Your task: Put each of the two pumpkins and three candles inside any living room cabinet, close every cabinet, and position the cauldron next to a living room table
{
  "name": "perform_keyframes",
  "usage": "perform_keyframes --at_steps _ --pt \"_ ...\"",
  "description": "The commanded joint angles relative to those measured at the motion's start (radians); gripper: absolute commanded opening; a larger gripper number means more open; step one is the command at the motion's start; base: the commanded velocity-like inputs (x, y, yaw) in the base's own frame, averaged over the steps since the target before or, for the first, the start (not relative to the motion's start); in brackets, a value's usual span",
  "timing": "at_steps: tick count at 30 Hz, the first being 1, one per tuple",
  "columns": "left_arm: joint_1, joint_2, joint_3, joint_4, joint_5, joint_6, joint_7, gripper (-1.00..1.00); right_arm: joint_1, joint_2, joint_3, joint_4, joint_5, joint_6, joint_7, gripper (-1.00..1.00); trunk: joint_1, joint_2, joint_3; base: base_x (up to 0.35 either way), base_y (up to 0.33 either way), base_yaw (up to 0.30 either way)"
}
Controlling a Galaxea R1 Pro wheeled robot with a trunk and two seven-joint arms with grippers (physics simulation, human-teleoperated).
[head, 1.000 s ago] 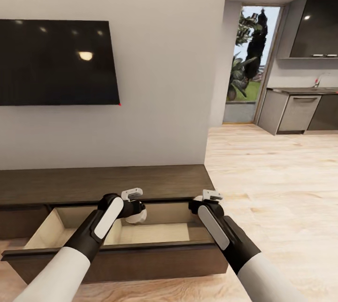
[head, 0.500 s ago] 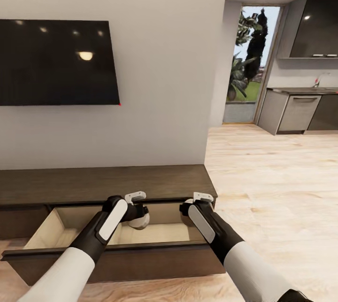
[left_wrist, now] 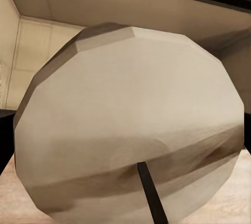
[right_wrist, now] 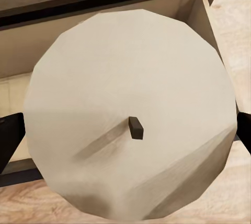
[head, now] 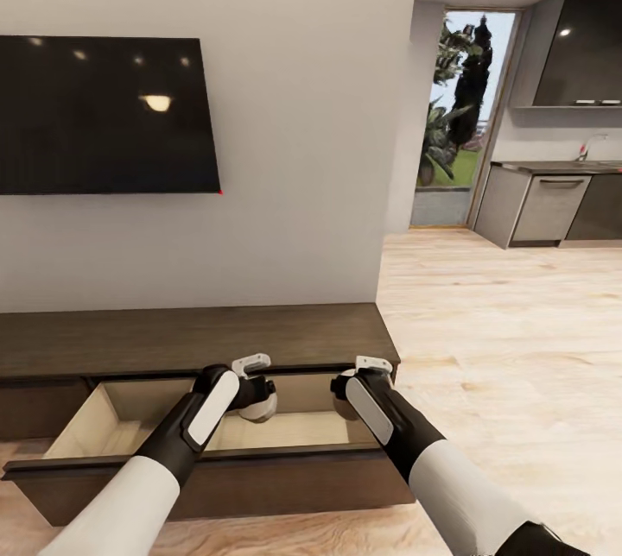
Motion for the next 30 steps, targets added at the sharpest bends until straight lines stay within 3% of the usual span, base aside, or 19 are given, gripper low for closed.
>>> perform_keyframes --at_steps 1,30 --pt "-0.001 0.0 -0.002 -0.001 0.007 0.001 0.01 -1.0 -0.002 -0.001 0.004 0.0 -0.009 0.001 -0.01 -1.0 0.0 -0.001 -0.001 0.0 0.0 0.0" --pt "-0.001 0.002 0.0 -0.01 0.01 0.0 0.008 -1.0 -0.003 -0.001 0.004 0.003 -0.008 -0.005 -0.01 -1.0 0.0 -0.001 -0.001 0.041 0.0 0.0"
